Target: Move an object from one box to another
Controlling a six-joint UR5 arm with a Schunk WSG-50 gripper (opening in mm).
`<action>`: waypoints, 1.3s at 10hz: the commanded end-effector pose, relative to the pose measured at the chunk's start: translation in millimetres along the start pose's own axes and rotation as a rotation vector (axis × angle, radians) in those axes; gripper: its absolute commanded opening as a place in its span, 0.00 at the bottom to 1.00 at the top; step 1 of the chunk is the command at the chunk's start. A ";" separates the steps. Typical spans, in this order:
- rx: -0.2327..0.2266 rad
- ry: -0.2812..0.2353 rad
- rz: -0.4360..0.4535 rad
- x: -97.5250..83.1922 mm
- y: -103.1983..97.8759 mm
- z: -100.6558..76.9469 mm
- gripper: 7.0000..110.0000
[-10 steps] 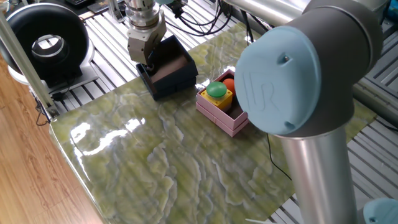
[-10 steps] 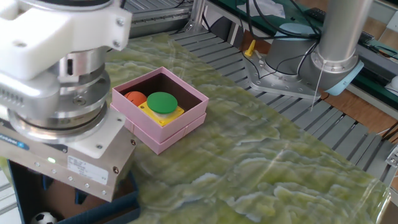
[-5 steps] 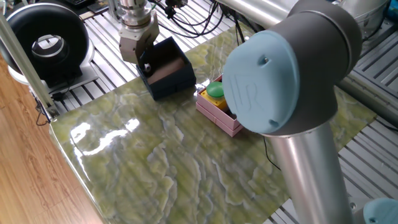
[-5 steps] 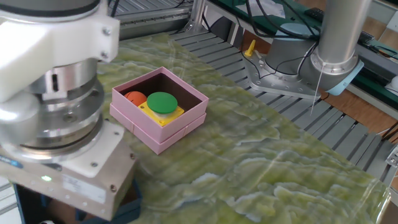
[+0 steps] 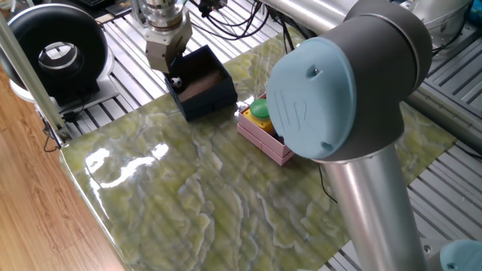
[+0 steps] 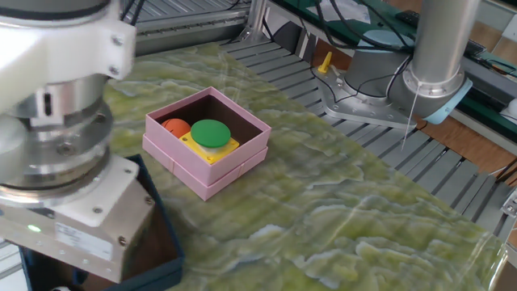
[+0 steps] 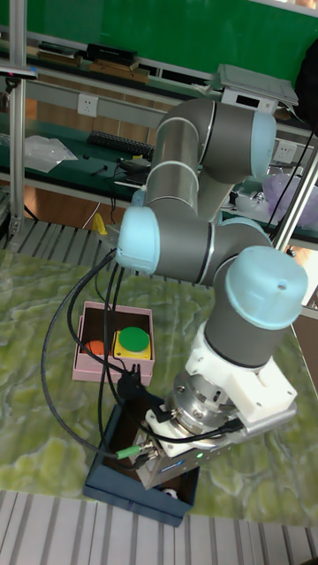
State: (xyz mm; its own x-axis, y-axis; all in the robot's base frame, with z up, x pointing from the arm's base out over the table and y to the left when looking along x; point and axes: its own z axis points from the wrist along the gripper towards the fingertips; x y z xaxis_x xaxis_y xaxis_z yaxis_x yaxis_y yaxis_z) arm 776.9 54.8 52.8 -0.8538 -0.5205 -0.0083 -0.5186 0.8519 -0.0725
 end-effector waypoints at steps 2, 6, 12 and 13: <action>-0.023 -0.082 -0.009 -10.2 -17.1 14.9 0.36; -0.041 -0.077 0.028 -7.8 -3.5 24.0 0.36; -0.030 -0.083 0.040 -14.7 8.0 27.9 0.36; -0.012 -0.087 0.042 -17.0 4.2 27.3 0.36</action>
State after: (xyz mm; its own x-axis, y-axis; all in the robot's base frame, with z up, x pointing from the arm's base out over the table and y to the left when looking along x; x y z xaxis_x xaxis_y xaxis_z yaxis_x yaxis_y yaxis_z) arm 786.3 63.7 25.4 -0.8617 -0.5000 -0.0860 -0.4980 0.8660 -0.0446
